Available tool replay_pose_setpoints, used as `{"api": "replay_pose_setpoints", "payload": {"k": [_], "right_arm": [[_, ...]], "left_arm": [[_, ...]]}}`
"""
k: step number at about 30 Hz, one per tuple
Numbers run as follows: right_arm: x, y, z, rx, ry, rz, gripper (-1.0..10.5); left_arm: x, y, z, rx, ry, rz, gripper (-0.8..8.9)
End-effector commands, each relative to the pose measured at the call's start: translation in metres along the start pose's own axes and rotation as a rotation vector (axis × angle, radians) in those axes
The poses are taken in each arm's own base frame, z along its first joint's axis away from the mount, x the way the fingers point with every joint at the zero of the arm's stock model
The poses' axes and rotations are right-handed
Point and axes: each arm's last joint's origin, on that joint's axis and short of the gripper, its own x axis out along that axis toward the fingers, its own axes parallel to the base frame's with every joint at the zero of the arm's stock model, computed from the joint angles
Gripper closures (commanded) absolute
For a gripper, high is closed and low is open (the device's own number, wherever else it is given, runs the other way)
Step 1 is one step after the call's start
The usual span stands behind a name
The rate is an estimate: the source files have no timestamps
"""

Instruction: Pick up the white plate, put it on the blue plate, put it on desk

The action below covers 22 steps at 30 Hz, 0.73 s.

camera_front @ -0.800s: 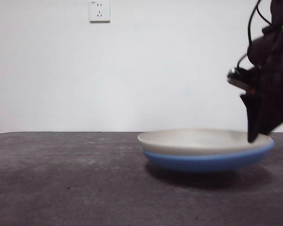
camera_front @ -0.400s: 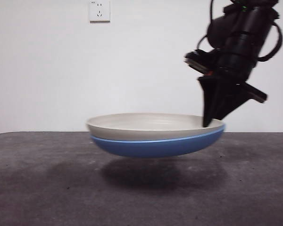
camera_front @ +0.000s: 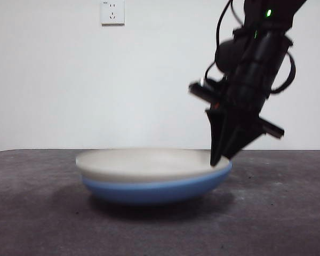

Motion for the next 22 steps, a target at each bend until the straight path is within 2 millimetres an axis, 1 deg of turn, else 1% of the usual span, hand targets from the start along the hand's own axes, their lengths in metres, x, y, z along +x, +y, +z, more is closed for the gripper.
{"api": "replay_pose_setpoints", "payload": {"k": [1, 5, 13, 15, 19, 22], "right_arm": [[0.0117, 0.0030, 0.0058, 0.001, 0.012, 0.014, 9.4], [0.0190, 0.0009, 0.0074, 0.003, 0.022, 0.013, 9.4], [0.0191, 0.0006, 0.0083, -0.001, 0.014, 0.014, 9.2], [0.0194, 0.0014, 0.0082, -0.002, 0.015, 0.015, 8.7], [0.0192, 0.0017, 0.0082, -0.019, 0.010, -0.001, 7.2], [0.0113, 0.0000, 0.0082, -0.017, -0.008, -0.044, 6.5]], "left_arm": [[-0.0008, -0.0010, 0.0029, 0.013, -0.012, -0.010, 1.79], [-0.0008, -0.0010, 0.0028, 0.013, -0.012, -0.010, 1.79], [-0.0008, -0.0010, 0.0029, 0.014, -0.012, -0.010, 1.79], [-0.0008, -0.0010, 0.0029, 0.014, -0.012, -0.010, 1.79], [-0.0008, -0.0010, 0.0029, 0.014, -0.012, -0.010, 1.79], [-0.0008, -0.0010, 0.0029, 0.014, -0.012, -0.010, 1.79]]}}
